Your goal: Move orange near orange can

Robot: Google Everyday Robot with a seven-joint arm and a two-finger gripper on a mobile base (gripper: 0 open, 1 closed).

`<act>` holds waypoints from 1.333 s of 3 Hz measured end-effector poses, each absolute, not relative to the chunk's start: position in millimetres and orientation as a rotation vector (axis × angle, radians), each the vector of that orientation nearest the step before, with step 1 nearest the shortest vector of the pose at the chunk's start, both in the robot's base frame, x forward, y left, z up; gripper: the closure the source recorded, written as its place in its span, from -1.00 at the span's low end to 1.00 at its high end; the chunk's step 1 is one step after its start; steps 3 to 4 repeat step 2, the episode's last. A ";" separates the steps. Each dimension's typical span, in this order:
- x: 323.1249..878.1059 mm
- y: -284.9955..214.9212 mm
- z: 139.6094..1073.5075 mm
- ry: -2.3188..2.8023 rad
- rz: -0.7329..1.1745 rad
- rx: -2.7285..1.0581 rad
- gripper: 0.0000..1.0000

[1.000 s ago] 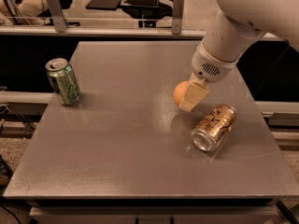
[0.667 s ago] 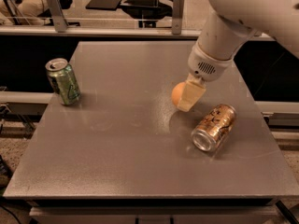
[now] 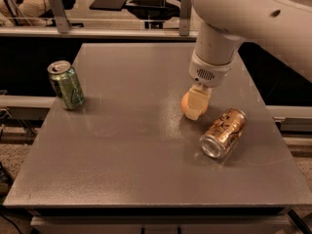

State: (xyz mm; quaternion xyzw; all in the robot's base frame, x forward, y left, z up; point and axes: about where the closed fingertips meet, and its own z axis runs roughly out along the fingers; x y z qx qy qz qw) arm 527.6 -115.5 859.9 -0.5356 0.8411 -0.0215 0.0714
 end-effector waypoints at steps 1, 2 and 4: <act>524.4 -120.8 855.9 2.575 -0.181 -1.592 -1.00; 524.4 -120.8 855.9 2.574 -0.181 -1.592 -1.00; 524.4 -120.8 855.9 2.574 -0.181 -1.592 -1.00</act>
Offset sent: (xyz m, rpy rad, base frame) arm -0.0032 -0.0040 -0.0034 -0.0689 -0.0086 -0.0264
